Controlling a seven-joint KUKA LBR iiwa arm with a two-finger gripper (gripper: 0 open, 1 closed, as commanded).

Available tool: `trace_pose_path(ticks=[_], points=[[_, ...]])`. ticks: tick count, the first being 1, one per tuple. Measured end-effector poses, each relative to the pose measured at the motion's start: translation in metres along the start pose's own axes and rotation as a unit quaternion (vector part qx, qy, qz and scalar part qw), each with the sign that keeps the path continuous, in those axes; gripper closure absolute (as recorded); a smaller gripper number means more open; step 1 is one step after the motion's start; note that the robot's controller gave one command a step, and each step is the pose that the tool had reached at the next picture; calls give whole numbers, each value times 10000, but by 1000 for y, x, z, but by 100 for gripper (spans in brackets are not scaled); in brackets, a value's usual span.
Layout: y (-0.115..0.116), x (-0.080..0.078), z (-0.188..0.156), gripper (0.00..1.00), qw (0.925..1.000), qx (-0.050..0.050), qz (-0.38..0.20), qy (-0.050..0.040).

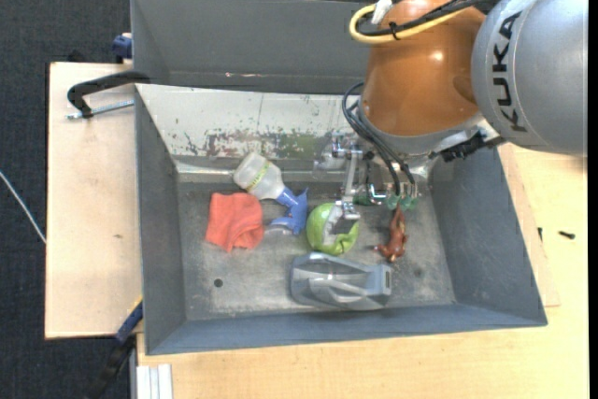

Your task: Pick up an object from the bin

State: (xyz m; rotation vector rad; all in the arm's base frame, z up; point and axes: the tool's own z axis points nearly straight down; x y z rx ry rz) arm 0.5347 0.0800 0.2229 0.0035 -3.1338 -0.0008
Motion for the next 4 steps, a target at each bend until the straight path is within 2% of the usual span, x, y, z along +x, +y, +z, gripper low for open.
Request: trace_pose_path(ticks=[1, 2, 3, 4], points=[[0, -2, -4, 0, 10000, -5, 8, -44], [1, -8, 30, 0, 9994, -2, -331, -74], [-17, 4, 58, 0, 9892, 2, -1469, -33], [-25, 6, 82, 0, 9751, 11, -2215, -42]])
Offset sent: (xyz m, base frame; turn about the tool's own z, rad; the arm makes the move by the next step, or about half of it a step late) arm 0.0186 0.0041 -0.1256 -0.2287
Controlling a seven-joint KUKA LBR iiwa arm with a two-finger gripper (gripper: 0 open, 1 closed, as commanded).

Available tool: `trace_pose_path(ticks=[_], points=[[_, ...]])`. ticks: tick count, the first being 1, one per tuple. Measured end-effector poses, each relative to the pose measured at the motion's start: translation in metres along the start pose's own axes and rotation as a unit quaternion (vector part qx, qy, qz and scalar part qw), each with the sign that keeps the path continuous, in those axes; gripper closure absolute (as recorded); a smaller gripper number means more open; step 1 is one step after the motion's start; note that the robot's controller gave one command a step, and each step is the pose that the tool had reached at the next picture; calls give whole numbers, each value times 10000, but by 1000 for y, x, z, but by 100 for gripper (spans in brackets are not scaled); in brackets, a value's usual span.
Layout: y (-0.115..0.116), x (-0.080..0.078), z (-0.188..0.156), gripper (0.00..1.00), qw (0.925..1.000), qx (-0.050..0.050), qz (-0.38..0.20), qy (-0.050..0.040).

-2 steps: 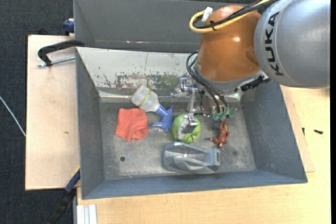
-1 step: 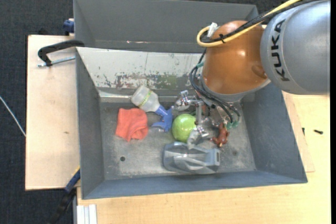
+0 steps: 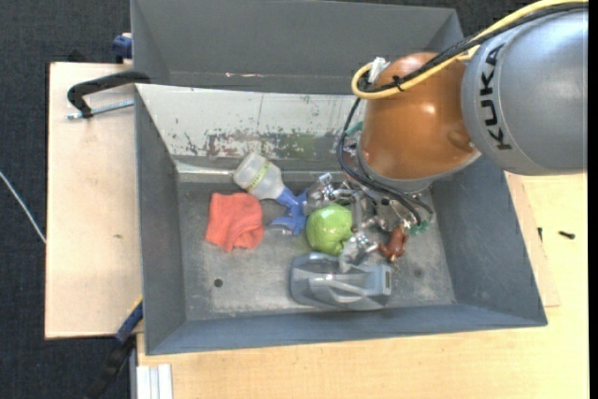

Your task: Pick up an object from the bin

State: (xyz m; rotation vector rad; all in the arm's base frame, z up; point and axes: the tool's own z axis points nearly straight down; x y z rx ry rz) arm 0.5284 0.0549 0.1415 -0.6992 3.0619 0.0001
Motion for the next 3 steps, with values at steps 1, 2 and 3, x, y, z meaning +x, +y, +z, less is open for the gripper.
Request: trace_pose_path(ticks=[1, 2, 3], points=[[1, 11, 42, 0, 9923, 1, 1239, -18], [-31, 8, 59, 100, 9746, -188, 2226, 139], [-31, 8, 60, 100, 9746, -188, 2225, 139]])
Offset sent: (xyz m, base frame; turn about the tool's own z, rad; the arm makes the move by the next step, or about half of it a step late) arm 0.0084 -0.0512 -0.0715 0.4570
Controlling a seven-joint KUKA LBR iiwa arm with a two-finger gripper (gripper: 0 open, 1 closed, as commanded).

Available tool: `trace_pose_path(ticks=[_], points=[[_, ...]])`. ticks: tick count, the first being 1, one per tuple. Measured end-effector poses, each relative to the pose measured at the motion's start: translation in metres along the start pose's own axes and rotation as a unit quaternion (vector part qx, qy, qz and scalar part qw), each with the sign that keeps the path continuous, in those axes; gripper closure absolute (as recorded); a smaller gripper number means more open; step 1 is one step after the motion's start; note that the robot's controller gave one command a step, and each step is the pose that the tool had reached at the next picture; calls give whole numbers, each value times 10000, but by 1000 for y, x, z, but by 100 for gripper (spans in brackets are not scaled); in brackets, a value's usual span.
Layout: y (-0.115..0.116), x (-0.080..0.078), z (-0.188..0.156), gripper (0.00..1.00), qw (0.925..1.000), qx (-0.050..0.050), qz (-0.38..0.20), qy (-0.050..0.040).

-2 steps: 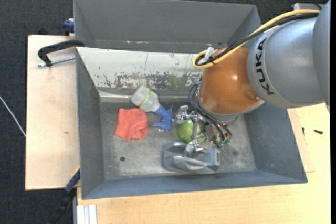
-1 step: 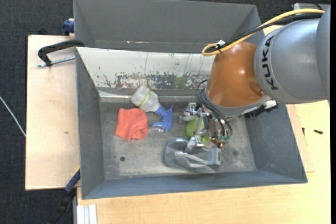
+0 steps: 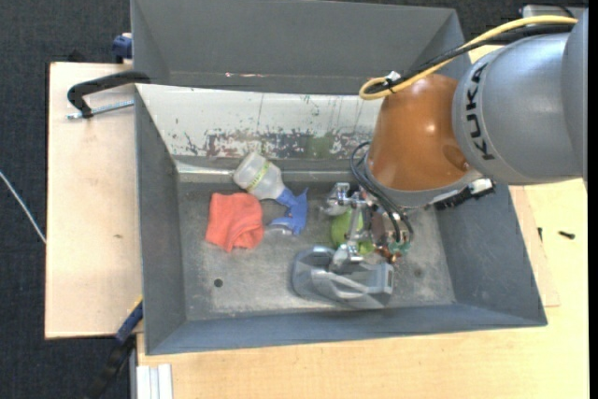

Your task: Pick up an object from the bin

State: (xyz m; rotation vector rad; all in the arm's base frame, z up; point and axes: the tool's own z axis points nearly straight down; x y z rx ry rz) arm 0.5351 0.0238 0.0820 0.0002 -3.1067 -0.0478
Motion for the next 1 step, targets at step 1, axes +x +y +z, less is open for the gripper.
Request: trace_pose_path(ticks=[1], points=[[-5, -1, -9, 100, 9971, 87, -762, -9]])
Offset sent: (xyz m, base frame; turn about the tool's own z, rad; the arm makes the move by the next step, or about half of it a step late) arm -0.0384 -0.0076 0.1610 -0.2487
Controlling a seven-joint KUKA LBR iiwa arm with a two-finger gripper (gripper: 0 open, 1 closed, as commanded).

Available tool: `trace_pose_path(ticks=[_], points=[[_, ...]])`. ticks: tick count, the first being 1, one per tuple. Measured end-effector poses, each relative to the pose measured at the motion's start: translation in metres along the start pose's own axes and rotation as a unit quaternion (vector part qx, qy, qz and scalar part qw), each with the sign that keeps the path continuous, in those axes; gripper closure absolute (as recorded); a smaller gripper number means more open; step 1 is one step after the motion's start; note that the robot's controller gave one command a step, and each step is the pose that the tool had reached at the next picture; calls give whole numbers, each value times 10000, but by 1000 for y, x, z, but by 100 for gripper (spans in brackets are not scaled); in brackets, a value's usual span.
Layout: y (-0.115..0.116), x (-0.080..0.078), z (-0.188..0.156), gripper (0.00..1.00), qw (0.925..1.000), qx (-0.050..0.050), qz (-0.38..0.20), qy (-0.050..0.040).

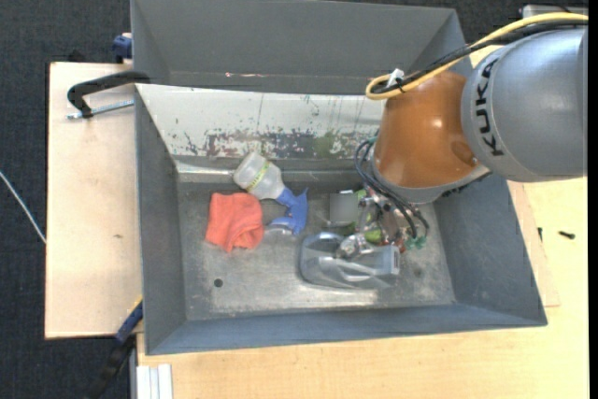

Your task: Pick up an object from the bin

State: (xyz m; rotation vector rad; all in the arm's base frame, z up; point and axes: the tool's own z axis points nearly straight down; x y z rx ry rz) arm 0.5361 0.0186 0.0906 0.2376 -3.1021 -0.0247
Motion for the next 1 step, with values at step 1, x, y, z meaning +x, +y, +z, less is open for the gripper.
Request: trace_pose_path(ticks=[1], points=[[7, 44, -150, 100, 9987, 91, -484, -144]])
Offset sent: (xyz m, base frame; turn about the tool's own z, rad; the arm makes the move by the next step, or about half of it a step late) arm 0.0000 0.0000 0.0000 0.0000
